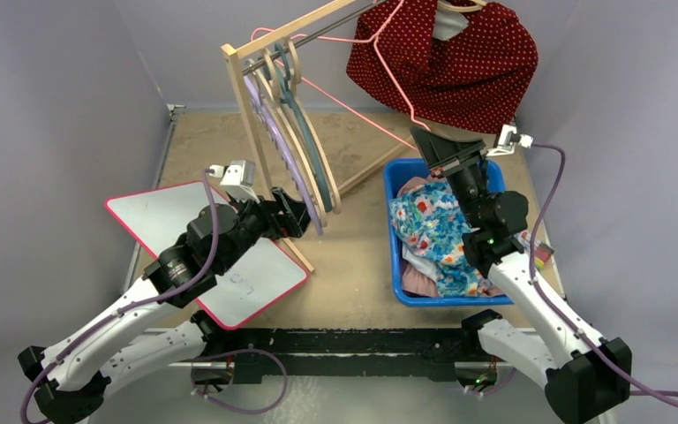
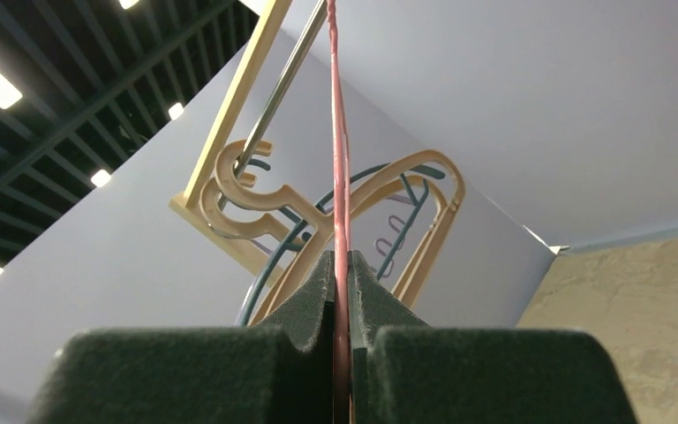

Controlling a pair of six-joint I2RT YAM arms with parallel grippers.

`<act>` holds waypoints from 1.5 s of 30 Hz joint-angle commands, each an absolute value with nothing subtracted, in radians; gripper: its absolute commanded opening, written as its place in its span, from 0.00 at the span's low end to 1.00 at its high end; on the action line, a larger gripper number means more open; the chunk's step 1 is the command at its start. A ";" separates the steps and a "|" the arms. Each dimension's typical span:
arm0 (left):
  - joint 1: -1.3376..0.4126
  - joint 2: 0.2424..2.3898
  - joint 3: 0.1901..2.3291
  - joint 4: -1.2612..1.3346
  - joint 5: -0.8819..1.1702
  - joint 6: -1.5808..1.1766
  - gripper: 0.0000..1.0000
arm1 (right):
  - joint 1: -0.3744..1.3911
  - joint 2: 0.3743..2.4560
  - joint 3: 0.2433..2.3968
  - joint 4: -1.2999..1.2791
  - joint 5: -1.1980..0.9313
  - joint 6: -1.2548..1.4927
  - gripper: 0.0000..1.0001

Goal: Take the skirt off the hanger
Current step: Place the hanger at the clothesline.

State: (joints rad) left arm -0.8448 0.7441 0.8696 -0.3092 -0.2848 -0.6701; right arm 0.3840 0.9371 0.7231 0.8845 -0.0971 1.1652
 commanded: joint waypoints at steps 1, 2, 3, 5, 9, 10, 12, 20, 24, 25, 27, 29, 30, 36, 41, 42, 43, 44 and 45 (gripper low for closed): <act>-0.844 0.744 0.913 -0.272 -0.289 -0.675 1.00 | 0.382 0.956 0.747 0.971 -0.095 1.253 0.00; -0.844 0.744 0.915 -0.273 -0.288 -0.676 1.00 | 0.381 0.962 0.750 0.976 -0.093 1.268 0.00; -0.843 0.743 0.915 -0.272 -0.288 -0.676 1.00 | 0.382 0.965 0.755 0.980 -0.092 1.281 0.00; -0.844 0.741 0.914 -0.275 -0.291 -0.674 1.00 | 0.382 0.970 0.766 0.977 -0.096 1.309 0.00; -0.844 0.741 0.908 -0.273 -0.292 -0.679 1.00 | 0.381 0.978 0.794 0.962 -0.097 1.324 0.00; -0.844 0.741 0.908 -0.270 -0.288 -0.680 1.00 | 0.381 0.981 0.798 0.959 -0.093 1.329 0.00; -0.844 0.743 0.905 -0.268 -0.286 -0.681 1.00 | 0.381 0.990 0.805 0.962 -0.092 1.326 0.00; -0.844 0.737 0.900 -0.269 -0.284 -0.687 1.00 | 0.382 1.003 0.817 0.955 -0.080 1.345 0.00; -0.844 0.738 0.900 -0.267 -0.280 -0.691 1.00 | 0.382 1.005 0.845 0.918 -0.058 1.293 0.00; -0.844 0.737 0.900 -0.266 -0.279 -0.693 1.00 | 0.381 1.007 0.857 0.898 -0.057 1.271 0.00; -0.844 0.736 0.903 -0.268 -0.278 -0.690 1.00 | 0.381 1.010 0.876 0.860 -0.067 1.215 0.00; -0.844 0.734 0.906 -0.275 -0.281 -0.685 1.00 | 0.383 1.008 0.883 0.847 -0.097 1.135 0.00; -0.844 0.732 0.907 -0.278 -0.284 -0.684 1.00 | 0.383 1.005 0.881 0.838 -0.103 1.100 0.00; -0.844 0.728 0.891 -0.273 -0.289 -0.687 1.00 | 0.383 0.997 0.849 0.824 -0.132 0.952 0.00; -0.843 0.736 0.893 -0.266 -0.281 -0.690 1.00 | 0.383 1.027 0.824 0.855 -0.199 0.866 0.00; -0.844 0.737 0.892 -0.268 -0.285 -0.689 1.00 | 0.383 1.033 0.817 0.861 -0.214 0.863 0.00; -0.844 0.737 0.893 -0.269 -0.286 -0.688 1.00 | 0.382 1.037 0.812 0.863 -0.230 0.863 0.00; -0.844 0.738 0.892 -0.269 -0.288 -0.688 1.00 | 0.382 1.041 0.804 0.866 -0.236 0.864 0.00; -0.844 0.737 0.893 -0.270 -0.288 -0.689 1.00 | 0.382 1.044 0.795 0.868 -0.249 0.864 0.00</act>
State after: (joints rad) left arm -0.8448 0.7395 0.8696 -0.3088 -0.2848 -0.6807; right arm 0.3840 1.0294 0.8177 0.8024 -0.1665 0.9222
